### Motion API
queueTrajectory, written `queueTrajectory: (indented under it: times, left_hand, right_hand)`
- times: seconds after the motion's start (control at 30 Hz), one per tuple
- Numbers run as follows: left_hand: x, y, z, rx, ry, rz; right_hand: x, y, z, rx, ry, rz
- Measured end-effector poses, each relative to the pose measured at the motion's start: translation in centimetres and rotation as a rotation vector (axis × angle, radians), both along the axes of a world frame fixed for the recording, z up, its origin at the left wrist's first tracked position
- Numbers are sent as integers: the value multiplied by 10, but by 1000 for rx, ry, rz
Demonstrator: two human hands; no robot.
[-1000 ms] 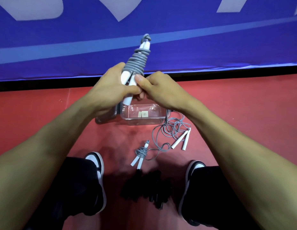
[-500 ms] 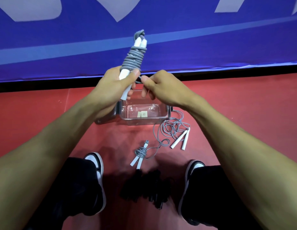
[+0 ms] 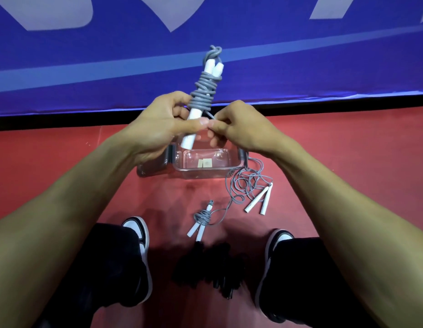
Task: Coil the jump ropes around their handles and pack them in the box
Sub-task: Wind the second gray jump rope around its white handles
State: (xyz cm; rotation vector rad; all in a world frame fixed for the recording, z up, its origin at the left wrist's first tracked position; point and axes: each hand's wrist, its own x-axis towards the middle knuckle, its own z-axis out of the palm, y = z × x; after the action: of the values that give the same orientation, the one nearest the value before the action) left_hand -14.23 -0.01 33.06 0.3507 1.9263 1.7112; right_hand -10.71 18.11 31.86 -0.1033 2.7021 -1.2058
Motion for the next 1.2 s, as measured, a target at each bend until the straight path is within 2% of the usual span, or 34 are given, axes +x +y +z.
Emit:
queueTrajectory:
  times: [0.13,0.3,0.47,0.67,0.87,0.97,1.2]
  left_hand:
    - [5,3,-5,-44,-21,-6]
    - [5,3,-2,-72,32,-83]
    - [8,5,1,17,-38,-52]
    - [5,2,1,-28,-16,-7]
    - [3,1,-3,-75,67,30]
    - [4,4,-3,-35,70,27]
    - [3,7,0,104,-199,14]
  right_hand:
    - [-3,-4,0,118,73,40]
    - [0,-7,0,130,72,63]
    - [0,-3,2,94,44,43]
    - [1,-2,0,165,-28,87]
    - [-3,-3,-2,121,78,33]
    - [-4,-5,-2,104,93,16]
    - [2,-9,3,43,43,-7]
